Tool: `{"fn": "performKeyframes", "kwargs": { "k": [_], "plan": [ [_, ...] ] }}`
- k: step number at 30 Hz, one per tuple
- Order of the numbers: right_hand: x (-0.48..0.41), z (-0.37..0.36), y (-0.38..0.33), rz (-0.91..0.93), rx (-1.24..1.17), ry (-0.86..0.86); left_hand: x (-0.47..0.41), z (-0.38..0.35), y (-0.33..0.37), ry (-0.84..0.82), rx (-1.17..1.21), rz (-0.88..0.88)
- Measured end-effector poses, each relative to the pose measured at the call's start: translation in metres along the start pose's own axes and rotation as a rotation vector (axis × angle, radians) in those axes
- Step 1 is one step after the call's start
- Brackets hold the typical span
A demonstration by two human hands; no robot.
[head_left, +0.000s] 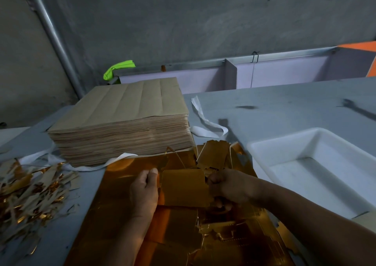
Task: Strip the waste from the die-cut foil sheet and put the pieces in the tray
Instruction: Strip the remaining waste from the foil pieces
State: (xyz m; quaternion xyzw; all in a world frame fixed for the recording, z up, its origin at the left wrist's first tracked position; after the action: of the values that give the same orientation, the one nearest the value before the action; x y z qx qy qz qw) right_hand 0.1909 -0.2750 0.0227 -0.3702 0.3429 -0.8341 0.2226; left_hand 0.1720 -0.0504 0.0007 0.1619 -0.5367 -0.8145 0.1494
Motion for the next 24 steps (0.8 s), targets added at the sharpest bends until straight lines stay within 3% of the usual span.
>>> {"fn": "performKeyframes", "kwargs": {
  "k": [24],
  "plan": [
    [0.006,0.008,0.002,-0.003,-0.138,0.055,-0.003,0.003,-0.010,0.065,-0.013,0.083]
  ]
}}
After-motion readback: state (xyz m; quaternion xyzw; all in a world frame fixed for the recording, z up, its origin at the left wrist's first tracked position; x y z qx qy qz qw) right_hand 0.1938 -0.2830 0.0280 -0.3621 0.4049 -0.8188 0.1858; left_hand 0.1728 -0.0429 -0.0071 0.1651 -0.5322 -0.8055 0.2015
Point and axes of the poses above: each hand's wrist, its own x-axis away from the middle knuckle, its own z-axis out of the back of the hand, y = z × x, the point moved 9 cm from there along -x, towards the middle knuckle, and after that the axes turned 9 degrees about -y, right-handed, at the moved point
